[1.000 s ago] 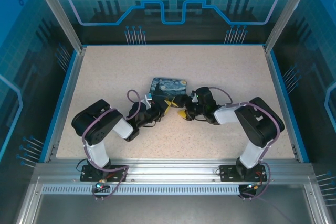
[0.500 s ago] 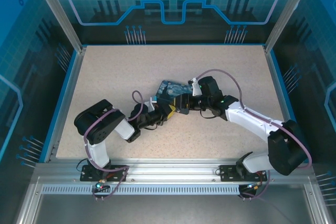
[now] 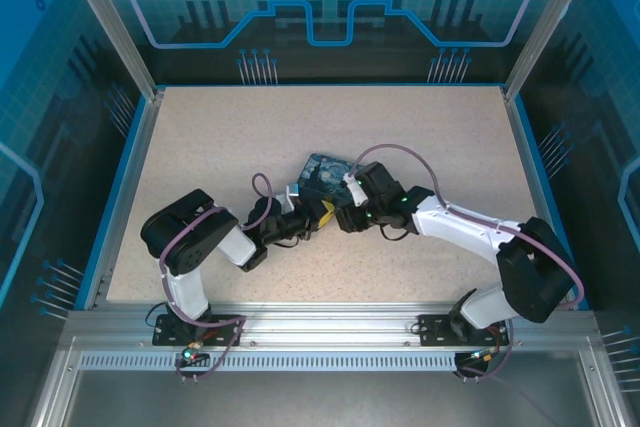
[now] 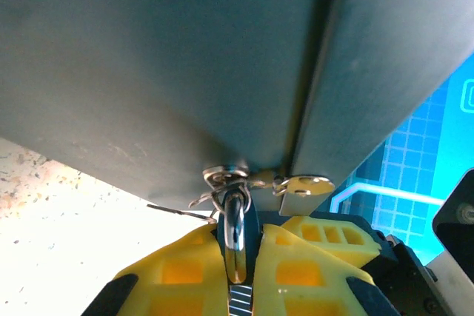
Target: Unlock the padlock with the key
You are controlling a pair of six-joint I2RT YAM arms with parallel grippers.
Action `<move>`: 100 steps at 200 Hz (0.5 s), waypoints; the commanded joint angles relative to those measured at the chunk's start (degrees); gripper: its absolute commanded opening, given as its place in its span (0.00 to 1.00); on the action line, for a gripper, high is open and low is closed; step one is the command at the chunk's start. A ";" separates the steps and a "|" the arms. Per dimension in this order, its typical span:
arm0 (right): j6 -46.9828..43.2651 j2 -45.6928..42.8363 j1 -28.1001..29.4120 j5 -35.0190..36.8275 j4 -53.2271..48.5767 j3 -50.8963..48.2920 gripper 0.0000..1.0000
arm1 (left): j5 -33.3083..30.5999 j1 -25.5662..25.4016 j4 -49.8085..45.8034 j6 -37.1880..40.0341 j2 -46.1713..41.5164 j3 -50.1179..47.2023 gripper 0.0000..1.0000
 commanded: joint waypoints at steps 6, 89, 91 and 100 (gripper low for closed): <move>-4.71 1.78 2.37 5.34 -0.99 2.69 0.42 | 1.84 0.24 5.74 -1.31 0.56 1.23 0.00; -9.64 4.83 8.22 19.53 -0.34 4.96 0.43 | 2.28 0.26 5.74 -1.67 0.55 1.40 0.00; -9.90 4.83 8.38 19.87 -0.30 4.93 0.43 | 2.28 0.24 5.74 -1.60 0.54 1.40 0.00; -10.82 4.66 9.06 21.38 0.09 4.73 0.43 | 2.26 0.25 5.75 -1.61 0.51 1.32 0.00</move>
